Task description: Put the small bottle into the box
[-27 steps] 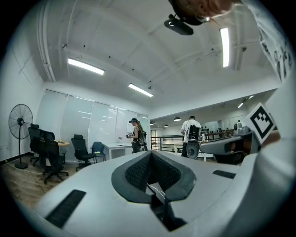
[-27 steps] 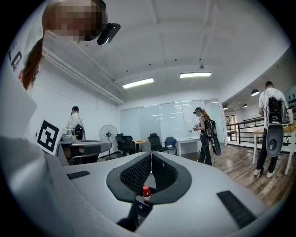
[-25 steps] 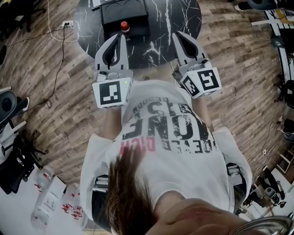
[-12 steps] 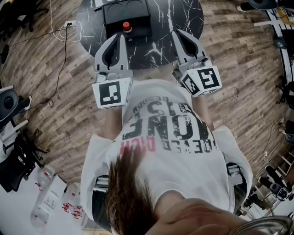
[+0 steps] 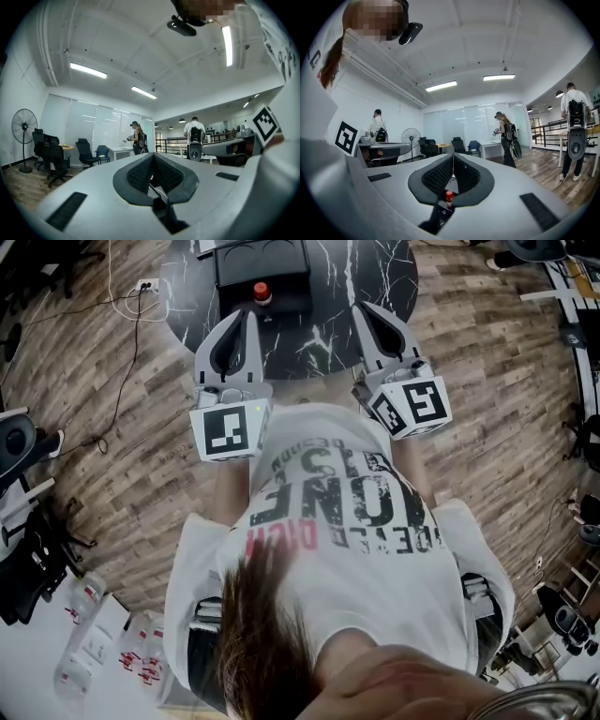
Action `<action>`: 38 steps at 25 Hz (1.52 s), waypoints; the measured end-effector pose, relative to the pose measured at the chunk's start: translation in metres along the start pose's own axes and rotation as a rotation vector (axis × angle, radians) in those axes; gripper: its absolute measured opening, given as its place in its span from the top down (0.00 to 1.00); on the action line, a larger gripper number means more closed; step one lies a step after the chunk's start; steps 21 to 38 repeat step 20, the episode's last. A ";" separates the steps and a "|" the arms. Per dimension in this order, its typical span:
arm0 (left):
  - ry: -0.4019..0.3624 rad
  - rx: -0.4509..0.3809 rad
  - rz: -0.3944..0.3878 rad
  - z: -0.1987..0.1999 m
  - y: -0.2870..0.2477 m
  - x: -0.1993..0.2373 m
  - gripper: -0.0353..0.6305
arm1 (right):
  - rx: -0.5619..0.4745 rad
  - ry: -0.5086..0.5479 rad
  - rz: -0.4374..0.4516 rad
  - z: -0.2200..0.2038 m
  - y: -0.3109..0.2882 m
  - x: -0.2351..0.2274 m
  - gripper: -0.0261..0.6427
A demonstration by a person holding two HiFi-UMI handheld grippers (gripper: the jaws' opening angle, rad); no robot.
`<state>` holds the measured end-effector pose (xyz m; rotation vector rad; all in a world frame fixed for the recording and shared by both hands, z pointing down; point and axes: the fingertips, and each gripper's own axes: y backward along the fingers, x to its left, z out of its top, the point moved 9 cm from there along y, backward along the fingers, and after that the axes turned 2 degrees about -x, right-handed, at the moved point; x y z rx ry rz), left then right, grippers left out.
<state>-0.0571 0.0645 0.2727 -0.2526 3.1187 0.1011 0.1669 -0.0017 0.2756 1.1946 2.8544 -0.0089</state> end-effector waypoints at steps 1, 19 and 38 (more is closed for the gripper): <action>0.001 0.000 0.002 0.000 0.001 0.000 0.94 | -0.001 0.000 0.001 0.000 0.001 0.000 0.96; 0.000 0.004 0.024 0.001 0.016 0.002 0.94 | 0.000 -0.001 0.018 0.000 0.006 0.008 0.96; 0.000 0.004 0.025 0.000 0.016 0.003 0.94 | 0.002 0.000 0.021 -0.001 0.006 0.009 0.96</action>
